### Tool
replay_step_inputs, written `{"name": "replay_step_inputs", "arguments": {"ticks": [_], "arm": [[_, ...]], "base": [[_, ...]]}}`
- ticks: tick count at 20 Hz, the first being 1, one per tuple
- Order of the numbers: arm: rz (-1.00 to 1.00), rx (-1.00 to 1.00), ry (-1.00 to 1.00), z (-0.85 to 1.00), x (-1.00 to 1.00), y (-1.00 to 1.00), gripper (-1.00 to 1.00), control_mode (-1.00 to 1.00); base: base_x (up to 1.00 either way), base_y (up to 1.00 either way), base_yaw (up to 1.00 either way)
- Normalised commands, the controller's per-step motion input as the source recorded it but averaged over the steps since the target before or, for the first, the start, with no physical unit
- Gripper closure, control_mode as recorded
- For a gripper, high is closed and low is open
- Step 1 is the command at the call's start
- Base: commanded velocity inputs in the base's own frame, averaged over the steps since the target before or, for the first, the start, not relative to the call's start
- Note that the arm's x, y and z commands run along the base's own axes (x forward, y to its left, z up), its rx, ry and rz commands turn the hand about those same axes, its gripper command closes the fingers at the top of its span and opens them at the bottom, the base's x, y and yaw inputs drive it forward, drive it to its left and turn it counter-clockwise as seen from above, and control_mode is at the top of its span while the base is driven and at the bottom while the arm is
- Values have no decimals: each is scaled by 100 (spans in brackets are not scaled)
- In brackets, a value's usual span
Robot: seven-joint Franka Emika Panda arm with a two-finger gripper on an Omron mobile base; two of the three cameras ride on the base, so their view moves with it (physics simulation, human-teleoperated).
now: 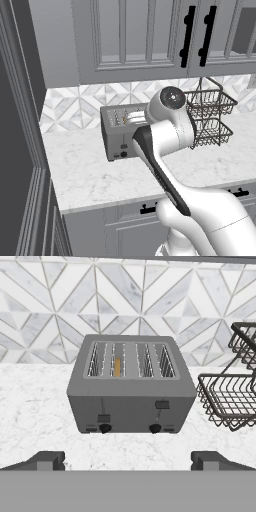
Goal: Start the toaster. Once the lever pops up, take the bread to the plate on the dining counter.
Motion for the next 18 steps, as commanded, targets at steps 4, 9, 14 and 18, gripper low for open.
{"name": "replay_step_inputs", "arguments": {"ticks": [4, 9, 14, 18], "arm": [[0, 0, 0, 0, 0, 0, -100, -100], [0, 0, 0, 0, 0, 0, -100, -100], [0, 0, 0, 0, 0, 0, -100, -100], [0, 0, 0, 0, 0, 0, -100, -100]], "base": [[0, 0, 0], [0, 0, 0], [0, 0, 0], [0, 0, 0]]}}
